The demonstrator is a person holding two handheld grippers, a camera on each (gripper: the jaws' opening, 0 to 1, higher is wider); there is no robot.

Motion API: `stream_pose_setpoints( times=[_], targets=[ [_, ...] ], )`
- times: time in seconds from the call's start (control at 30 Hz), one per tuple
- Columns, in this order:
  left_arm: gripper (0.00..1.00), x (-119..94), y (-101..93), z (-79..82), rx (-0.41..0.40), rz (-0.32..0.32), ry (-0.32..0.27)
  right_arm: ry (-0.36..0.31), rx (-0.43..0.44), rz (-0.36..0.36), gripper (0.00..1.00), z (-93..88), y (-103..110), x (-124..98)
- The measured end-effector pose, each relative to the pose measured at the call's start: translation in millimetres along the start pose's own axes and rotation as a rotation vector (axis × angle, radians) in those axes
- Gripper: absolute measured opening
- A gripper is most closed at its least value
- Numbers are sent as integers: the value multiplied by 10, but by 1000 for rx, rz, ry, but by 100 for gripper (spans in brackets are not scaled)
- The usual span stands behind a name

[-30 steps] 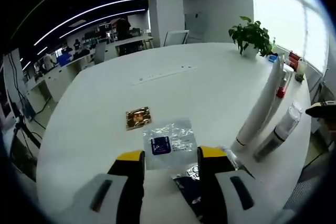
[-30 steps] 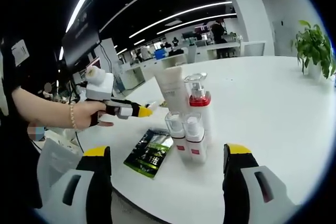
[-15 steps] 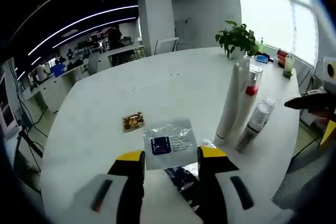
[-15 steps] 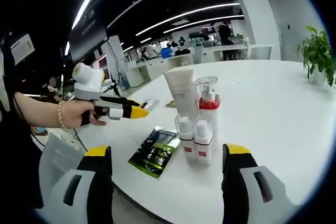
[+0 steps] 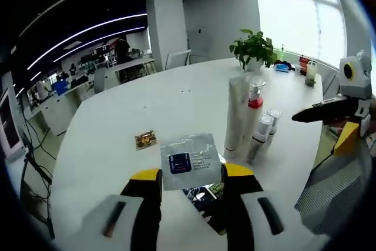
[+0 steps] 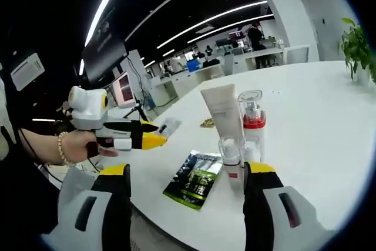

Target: Arrange the skincare products in the storage area until every visible bottle or jar stands upright without overlapping.

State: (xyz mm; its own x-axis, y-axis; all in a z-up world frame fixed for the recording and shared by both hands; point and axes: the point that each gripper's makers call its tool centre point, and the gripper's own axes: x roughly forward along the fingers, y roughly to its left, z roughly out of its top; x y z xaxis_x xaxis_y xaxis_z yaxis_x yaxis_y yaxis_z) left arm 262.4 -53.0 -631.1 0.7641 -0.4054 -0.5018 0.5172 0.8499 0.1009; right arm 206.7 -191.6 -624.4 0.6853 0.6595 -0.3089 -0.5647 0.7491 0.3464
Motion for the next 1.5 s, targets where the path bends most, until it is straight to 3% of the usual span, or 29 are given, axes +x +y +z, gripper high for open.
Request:
stream_pose_setpoints(
  times=[0.2, 0.67, 0.83, 1.1, 1.23, 1.27, 1.37, 1.4, 1.5],
  targets=[
    [35, -140, -176, 63, 27, -40, -26, -33, 69, 38, 70, 66, 98, 100],
    [35, -355, -370, 63, 83, -110, -46, -82, 179, 118, 56, 206, 311, 345],
    [35, -418, -435, 87, 115, -131, -61, -91, 278, 151, 50, 183, 394, 454],
    [35, -469, -522, 110, 118, -158, -74, -105, 359, 190, 29, 173, 518, 530],
    [35, -488, -580, 131, 122, -181, -88, -110, 412, 217, 6, 181, 566, 529],
    [35, -488, -591, 132, 121, -185, -89, -117, 437, 239, 5, 187, 599, 517],
    [19, -491, -612, 125, 123, -194, -91, -138, 461, 252, 1, 198, 604, 489],
    [18, -493, -618, 118, 123, -194, -88, -140, 460, 251, 1, 194, 603, 480],
    [34, -474, -635, 97, 113, -201, -87, -142, 459, 247, 1, 194, 621, 463]
  ],
)
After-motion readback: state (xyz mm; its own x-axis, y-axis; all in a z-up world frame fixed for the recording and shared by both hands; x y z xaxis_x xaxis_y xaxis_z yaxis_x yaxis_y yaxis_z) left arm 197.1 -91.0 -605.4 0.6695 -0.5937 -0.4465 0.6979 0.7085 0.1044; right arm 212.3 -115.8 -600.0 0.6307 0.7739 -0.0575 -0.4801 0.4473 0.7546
